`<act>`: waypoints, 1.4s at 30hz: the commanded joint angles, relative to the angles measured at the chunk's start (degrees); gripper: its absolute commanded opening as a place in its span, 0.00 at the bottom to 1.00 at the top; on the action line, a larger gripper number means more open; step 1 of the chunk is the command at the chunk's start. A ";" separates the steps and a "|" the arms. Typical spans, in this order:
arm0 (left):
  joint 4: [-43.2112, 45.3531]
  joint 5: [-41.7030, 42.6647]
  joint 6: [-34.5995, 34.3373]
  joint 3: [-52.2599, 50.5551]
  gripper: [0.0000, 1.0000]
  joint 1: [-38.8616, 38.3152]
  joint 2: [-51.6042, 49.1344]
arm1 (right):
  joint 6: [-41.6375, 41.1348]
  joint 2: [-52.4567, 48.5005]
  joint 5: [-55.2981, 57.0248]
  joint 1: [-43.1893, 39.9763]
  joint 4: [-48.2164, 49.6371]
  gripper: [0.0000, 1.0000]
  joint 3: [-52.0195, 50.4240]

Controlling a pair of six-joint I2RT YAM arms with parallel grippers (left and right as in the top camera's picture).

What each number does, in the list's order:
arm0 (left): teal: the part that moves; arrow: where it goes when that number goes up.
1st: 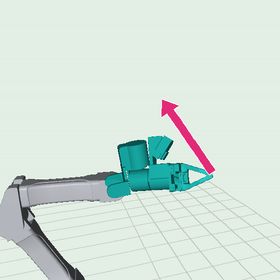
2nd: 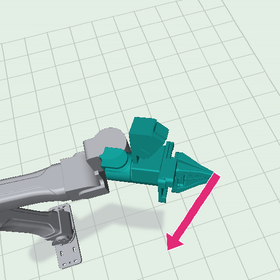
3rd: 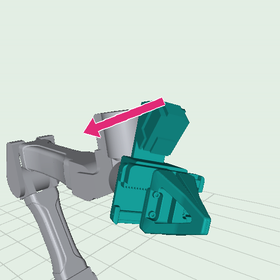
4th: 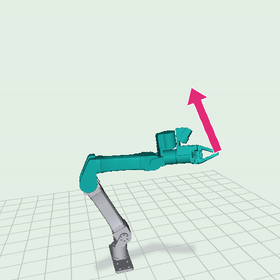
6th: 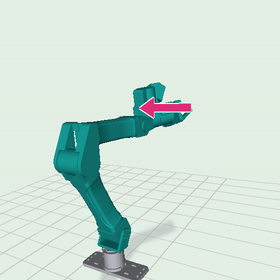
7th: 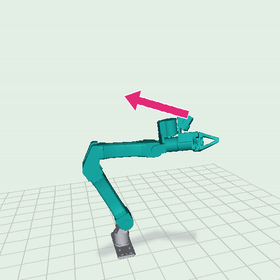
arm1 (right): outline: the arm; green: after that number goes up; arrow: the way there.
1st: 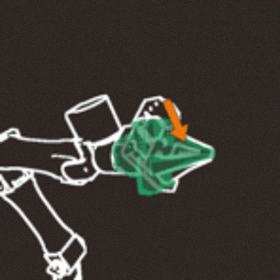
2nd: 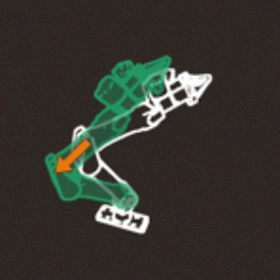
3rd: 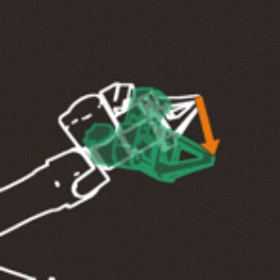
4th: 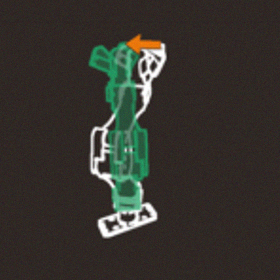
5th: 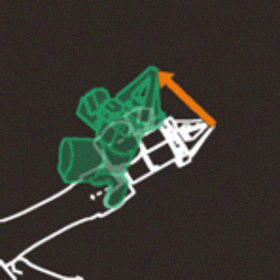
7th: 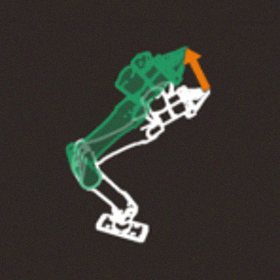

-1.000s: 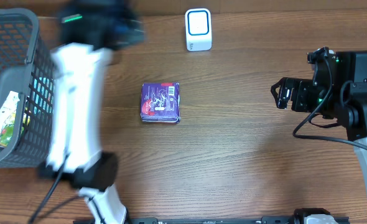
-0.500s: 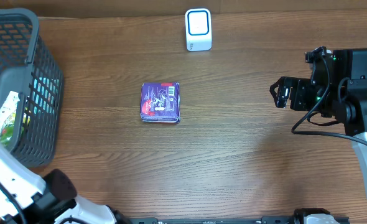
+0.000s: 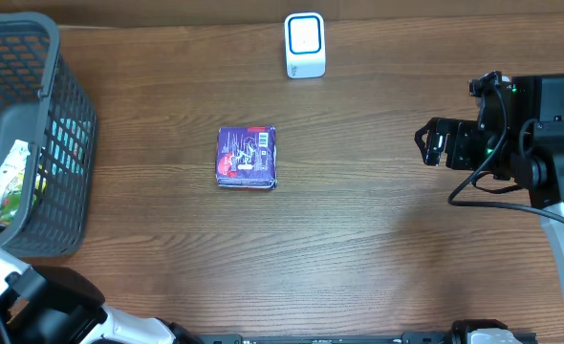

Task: Scan the item barcode
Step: 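Reach the left gripper back into the basket for the yellow-green drink box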

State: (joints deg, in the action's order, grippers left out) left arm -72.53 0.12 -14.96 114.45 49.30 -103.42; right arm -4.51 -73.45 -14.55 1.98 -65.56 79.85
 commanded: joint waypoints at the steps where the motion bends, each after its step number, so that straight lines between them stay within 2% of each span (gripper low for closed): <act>1: 5.99 1.86 4.83 -7.65 0.67 -0.31 -0.09 | -0.11 0.11 0.55 0.22 0.57 1.00 1.49; 6: 17.27 1.51 11.80 -16.74 0.73 -1.09 -0.09 | -0.09 0.09 0.55 0.22 0.66 1.00 1.49; 11: 24.28 0.96 21.73 -23.87 1.00 -1.11 -0.09 | -0.09 0.02 0.55 0.22 0.70 1.00 1.49; 15: 28.17 1.01 30.18 -28.00 1.00 -1.44 -0.13 | -0.11 0.02 0.55 0.22 0.72 1.00 1.49; 22: 34.21 0.92 36.96 -32.92 1.00 -1.42 -1.73 | -0.13 -0.20 0.52 0.22 0.68 1.00 1.49; 35: 40.72 -0.46 37.27 -33.16 0.99 -1.49 -12.22 | -1.90 -1.38 -0.15 0.22 0.74 1.00 1.49; 38: 40.46 -0.09 37.11 -33.16 0.86 -1.57 -14.78 | -2.97 -1.84 -0.15 0.22 0.70 1.00 1.49; 40: 40.39 -0.07 36.94 -33.16 0.59 -1.75 -15.37 | -2.97 -2.10 -0.15 0.22 0.68 1.00 1.49; 42: 40.44 -0.13 36.33 -33.14 0.22 -1.77 -15.34 | -2.97 -2.19 -0.15 0.22 0.72 1.00 1.49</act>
State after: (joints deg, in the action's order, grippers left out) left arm -31.83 0.62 21.41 82.00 47.97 -116.40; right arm -6.61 -75.44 -14.63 1.98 -65.21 79.85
